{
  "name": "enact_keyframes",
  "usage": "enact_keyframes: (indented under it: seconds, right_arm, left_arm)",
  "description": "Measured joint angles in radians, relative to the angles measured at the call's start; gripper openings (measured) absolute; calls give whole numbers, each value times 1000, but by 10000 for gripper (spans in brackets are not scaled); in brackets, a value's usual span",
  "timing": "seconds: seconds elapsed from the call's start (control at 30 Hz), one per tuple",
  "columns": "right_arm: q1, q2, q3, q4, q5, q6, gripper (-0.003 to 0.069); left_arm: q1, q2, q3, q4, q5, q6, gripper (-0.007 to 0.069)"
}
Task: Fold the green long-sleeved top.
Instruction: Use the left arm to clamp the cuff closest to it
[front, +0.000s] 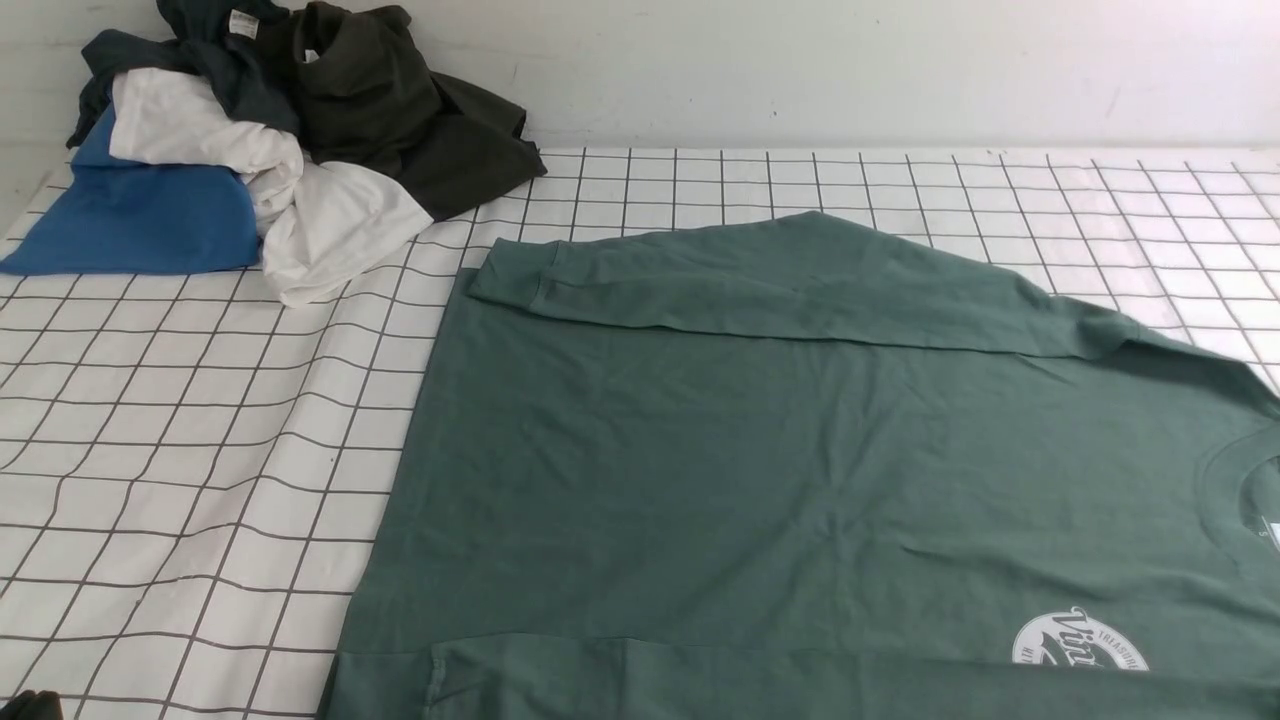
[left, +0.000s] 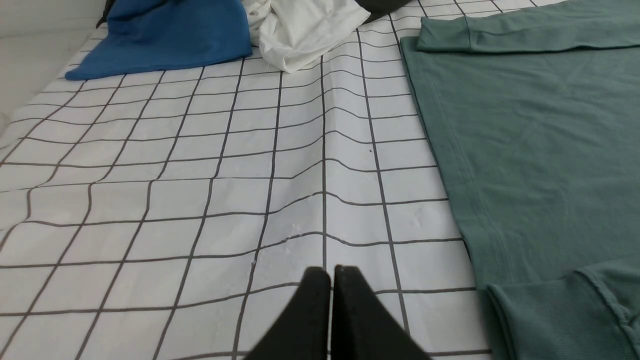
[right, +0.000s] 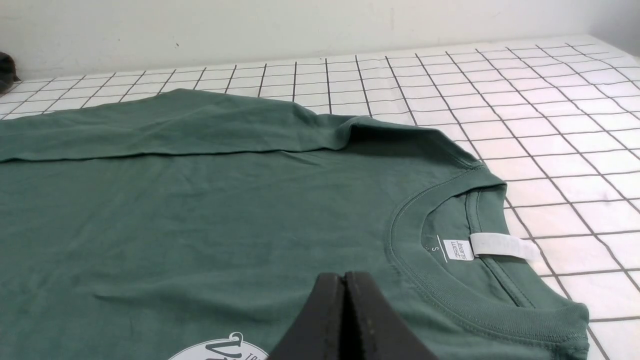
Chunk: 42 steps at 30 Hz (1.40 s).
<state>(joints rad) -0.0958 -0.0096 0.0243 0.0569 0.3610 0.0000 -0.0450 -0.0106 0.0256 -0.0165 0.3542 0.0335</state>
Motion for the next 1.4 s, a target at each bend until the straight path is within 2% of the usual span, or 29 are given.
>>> enact_keyframes:
  seconds: [1.4]
  right_arm:
    - [0,0,0,-1,0,0,-14]
  left_arm:
    - [0,0,0,-19,-3,-22,-8]
